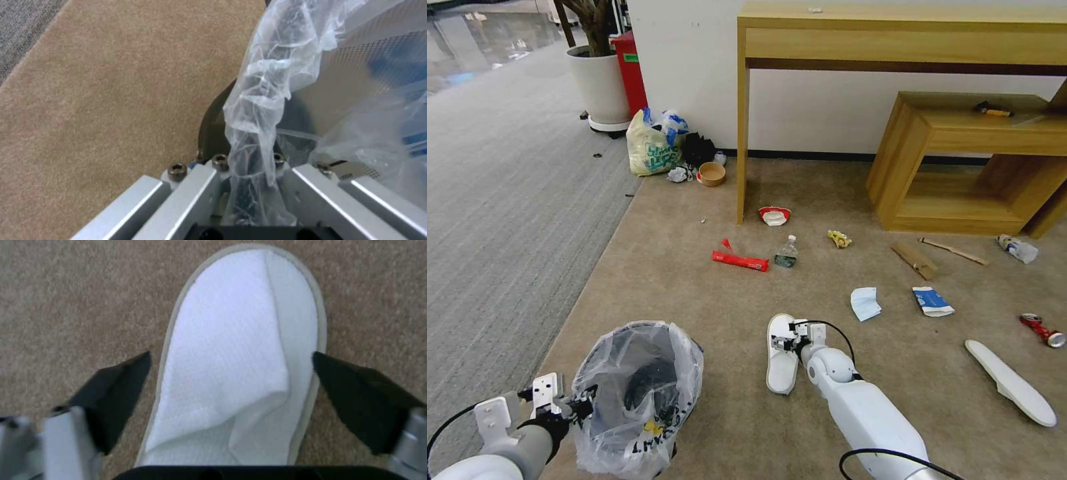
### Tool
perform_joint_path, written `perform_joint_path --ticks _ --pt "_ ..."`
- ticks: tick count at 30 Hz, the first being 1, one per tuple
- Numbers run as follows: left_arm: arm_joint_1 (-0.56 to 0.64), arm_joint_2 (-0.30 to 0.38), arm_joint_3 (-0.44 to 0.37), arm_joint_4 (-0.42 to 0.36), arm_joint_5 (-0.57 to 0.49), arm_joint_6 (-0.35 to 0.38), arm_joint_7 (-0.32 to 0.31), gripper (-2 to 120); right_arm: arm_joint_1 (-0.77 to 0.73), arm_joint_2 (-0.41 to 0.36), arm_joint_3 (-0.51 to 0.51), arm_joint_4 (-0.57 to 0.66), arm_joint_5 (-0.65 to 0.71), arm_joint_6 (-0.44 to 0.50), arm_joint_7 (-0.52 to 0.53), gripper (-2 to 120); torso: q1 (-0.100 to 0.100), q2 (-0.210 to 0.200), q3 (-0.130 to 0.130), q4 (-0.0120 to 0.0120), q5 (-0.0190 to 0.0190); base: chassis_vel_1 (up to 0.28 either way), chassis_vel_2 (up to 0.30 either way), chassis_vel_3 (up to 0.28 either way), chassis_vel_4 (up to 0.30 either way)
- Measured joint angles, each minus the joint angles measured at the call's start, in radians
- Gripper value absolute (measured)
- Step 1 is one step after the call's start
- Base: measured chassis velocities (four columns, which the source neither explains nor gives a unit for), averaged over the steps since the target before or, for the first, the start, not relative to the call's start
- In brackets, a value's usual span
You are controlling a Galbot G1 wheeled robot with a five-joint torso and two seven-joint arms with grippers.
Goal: Pick up the trash bin and place the garbage on the floor into it.
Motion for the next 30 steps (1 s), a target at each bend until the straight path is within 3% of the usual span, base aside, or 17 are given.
perform_joint_path --ticks 2,11,18,20,22,28,30 --pt "0.0 0.0 0.0 0.0 0.0 0.0 0.0 0 0.001 0.002 0.0 -0.005 -0.002 0.002 -0.002 86 0.0 0.0 0.0 0.0 0.0 0.0 0.0 0.0 0.0" --pt "-0.004 -0.001 0.003 0.003 0.0 0.0 -0.001 0 0.008 0.019 0.007 -0.046 -0.021 0.022 -0.016 52 0.0 0.0 0.0 -0.0001 0.0 0.0 0.0 0.0 0.0" --pt "-0.007 -0.001 0.003 0.004 -0.002 0.0 -0.002 0 0.018 0.028 0.014 -0.067 -0.024 0.028 -0.024 46 0.0 0.0 0.0 -0.0001 0.0 0.0 0.0 0.0 0.0" --pt "-0.009 -0.001 0.004 0.005 -0.005 0.0 -0.006 0 0.019 0.03 0.018 -0.074 -0.026 0.03 -0.029 34 0.0 0.0 0.0 -0.0001 0.0 0.0 0.0 0.0 0.0" --pt "-0.01 -0.001 0.004 0.005 -0.005 0.0 -0.007 0 0.019 0.03 0.018 -0.075 -0.027 0.031 -0.03 32 0.0 0.0 0.0 -0.0001 0.0 0.0 0.0 0.0 0.0" --pt "-0.014 0.003 0.006 0.005 -0.008 0.0 -0.008 0 0.016 0.032 0.028 -0.078 -0.032 0.037 -0.033 6 0.0 0.0 0.0 -0.0001 0.0 0.0 0.0 0.0 0.0" --pt "-0.016 0.004 0.007 0.005 -0.008 0.0 -0.008 0 0.016 0.032 0.03 -0.077 -0.033 0.038 -0.033 4 0.0 0.0 0.0 -0.0001 0.0 0.0 0.0 0.0 0.0"
